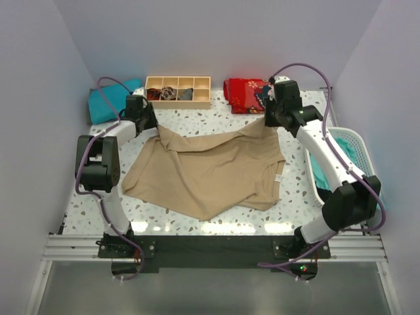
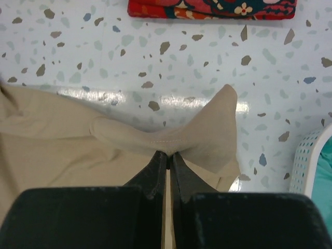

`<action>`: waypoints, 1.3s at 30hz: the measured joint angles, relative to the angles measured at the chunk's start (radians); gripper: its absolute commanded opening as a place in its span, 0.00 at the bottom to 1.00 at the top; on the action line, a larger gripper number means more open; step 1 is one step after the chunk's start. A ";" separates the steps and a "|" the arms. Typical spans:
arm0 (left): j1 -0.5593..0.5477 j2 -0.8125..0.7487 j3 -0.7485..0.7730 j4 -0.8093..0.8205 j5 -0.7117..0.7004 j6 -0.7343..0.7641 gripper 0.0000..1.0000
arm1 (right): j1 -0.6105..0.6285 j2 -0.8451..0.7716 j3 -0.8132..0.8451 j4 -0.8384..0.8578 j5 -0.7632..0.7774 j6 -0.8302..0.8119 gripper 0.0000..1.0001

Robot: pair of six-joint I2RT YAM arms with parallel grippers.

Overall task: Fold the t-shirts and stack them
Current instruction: Flatten out the tshirt, then fold the flattened tshirt in 1/3 of the way

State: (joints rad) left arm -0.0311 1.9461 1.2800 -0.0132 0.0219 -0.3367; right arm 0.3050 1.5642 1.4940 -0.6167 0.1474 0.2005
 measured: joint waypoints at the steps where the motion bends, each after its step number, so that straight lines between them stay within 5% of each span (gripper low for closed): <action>1: -0.011 0.000 0.000 -0.005 0.000 -0.002 0.45 | 0.003 -0.017 -0.011 -0.016 -0.006 0.002 0.00; 9: -0.089 -0.079 -0.008 -0.043 0.000 -0.015 0.54 | 0.065 -0.076 -0.222 -0.140 -0.060 0.087 0.00; 11: -0.089 -0.113 -0.014 -0.058 -0.004 -0.016 0.61 | 0.082 -0.076 -0.277 -0.169 -0.064 0.111 0.14; 13: -0.088 -0.137 -0.014 -0.066 -0.020 -0.011 0.70 | 0.097 -0.080 -0.315 -0.201 -0.063 0.137 0.39; 15: -0.087 -0.150 -0.014 -0.078 -0.034 -0.008 0.72 | 0.102 -0.096 -0.323 -0.219 -0.056 0.158 0.45; 23: -0.087 -0.141 0.000 -0.091 0.001 0.000 0.81 | 0.101 -0.141 -0.218 -0.161 0.124 0.161 0.50; 28: -0.087 -0.072 0.040 -0.097 0.056 0.010 0.92 | 0.092 0.003 -0.128 -0.071 0.148 0.148 0.48; 34: -0.088 0.060 0.091 -0.140 0.116 0.027 0.66 | 0.091 0.236 -0.114 -0.007 0.122 0.151 0.46; 39: -0.088 0.116 0.100 -0.145 0.129 0.042 0.44 | 0.088 0.281 -0.119 0.005 0.076 0.152 0.26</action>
State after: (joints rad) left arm -0.1192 2.0617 1.3804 -0.1577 0.1513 -0.2951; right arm 0.3931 1.8454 1.3746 -0.6113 0.2230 0.3527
